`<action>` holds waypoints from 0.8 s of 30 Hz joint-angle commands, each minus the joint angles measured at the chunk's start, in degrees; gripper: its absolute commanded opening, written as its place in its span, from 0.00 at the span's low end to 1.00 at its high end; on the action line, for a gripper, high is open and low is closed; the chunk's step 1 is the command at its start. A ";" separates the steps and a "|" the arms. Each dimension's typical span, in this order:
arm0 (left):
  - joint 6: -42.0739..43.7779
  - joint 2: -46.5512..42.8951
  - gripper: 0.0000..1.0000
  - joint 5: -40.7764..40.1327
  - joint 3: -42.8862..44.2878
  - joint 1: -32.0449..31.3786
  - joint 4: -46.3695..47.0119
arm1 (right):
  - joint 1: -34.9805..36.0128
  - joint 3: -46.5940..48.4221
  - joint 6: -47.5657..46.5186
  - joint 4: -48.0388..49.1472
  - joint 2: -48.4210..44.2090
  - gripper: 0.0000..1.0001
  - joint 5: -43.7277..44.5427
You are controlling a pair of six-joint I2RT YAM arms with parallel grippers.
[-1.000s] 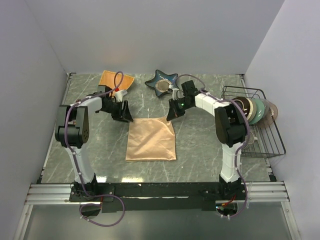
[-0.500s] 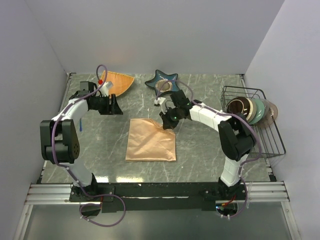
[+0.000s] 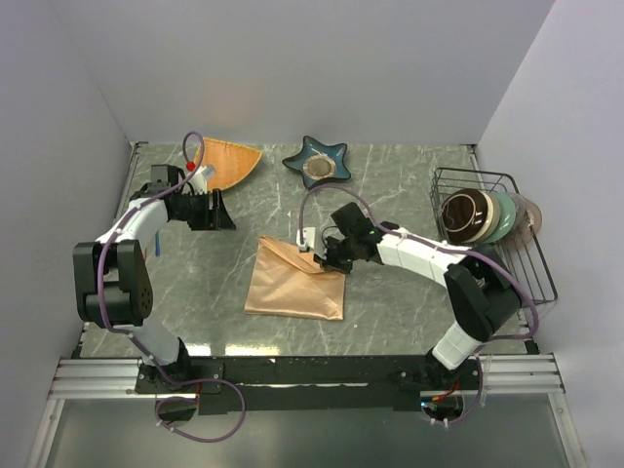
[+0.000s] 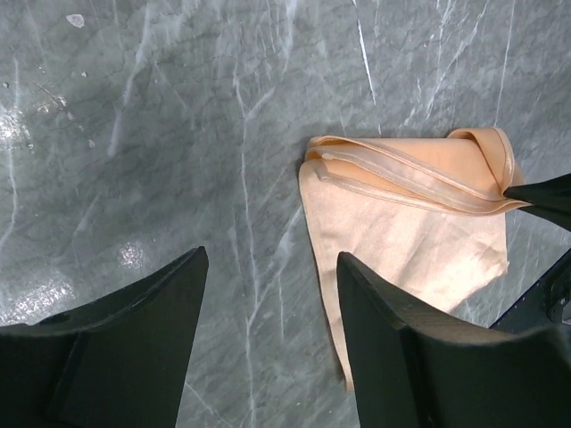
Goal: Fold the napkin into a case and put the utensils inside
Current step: Fold the lower triangle-folded napkin at the center of the board.
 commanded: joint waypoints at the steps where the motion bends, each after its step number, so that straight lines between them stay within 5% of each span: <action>1: 0.97 -3.24 0.65 1.09 -0.67 0.31 -1.02 | 0.30 -3.32 -9.72 3.15 -5.55 0.00 0.34; 9: 10.19 -5.61 0.56 4.86 -0.94 -0.04 -4.44 | 0.21 -11.58 -19.64 5.52 -13.45 0.00 -2.47; 16: 28.27 -10.36 0.62 6.44 -2.95 -3.11 -3.66 | 0.21 -17.21 -25.81 7.28 -16.63 0.00 -4.06; 24: 50.70 -4.85 0.65 1.27 3.52 -17.94 -2.43 | 0.21 -18.89 -29.06 8.78 -17.95 0.00 -4.41</action>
